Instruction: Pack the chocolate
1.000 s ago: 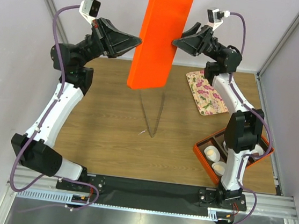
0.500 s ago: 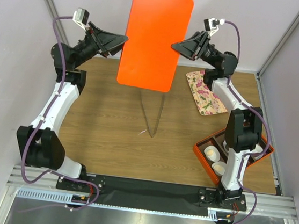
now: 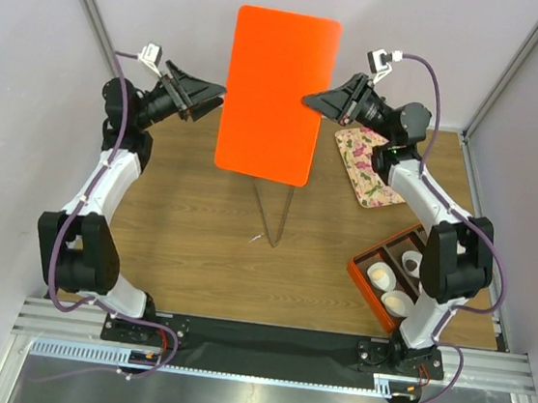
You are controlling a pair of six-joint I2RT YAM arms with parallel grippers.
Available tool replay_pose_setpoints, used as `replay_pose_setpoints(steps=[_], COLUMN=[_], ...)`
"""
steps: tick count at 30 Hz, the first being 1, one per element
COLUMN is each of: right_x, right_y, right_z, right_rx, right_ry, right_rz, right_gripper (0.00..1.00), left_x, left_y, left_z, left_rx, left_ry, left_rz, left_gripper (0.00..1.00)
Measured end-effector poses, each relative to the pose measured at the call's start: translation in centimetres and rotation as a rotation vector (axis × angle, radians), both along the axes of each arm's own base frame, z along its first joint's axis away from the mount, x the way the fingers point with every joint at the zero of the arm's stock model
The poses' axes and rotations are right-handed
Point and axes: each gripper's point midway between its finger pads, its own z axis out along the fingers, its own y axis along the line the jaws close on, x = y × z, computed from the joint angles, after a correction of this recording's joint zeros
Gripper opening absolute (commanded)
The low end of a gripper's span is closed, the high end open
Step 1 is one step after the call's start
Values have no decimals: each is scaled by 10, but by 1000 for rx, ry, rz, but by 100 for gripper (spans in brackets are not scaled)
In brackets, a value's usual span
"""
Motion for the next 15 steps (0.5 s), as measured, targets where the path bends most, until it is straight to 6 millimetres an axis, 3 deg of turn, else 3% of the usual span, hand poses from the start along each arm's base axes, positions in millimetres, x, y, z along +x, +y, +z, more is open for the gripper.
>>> replay_pose_setpoints(steps=[4,8,12,15], right_x=[6,14,11,-10], right_y=[-3,-15,-51,-94], right_z=[-16,-45,-63,-69], right_rx=[-38,-125,-208,-254], right_ry=[86,201,301,380], right_rz=[-73,-219,-424,-590], right_gripper=[0,0,0,0], left_x=[12,15,5,-12], left_y=[17,20,5,-25], left_z=[-22,-48,-68,-78], left_rx=[64,146,247,318], left_ry=[26,64,83,68], left_rz=[67,110,116,62], left_gripper=[77,79,80,80])
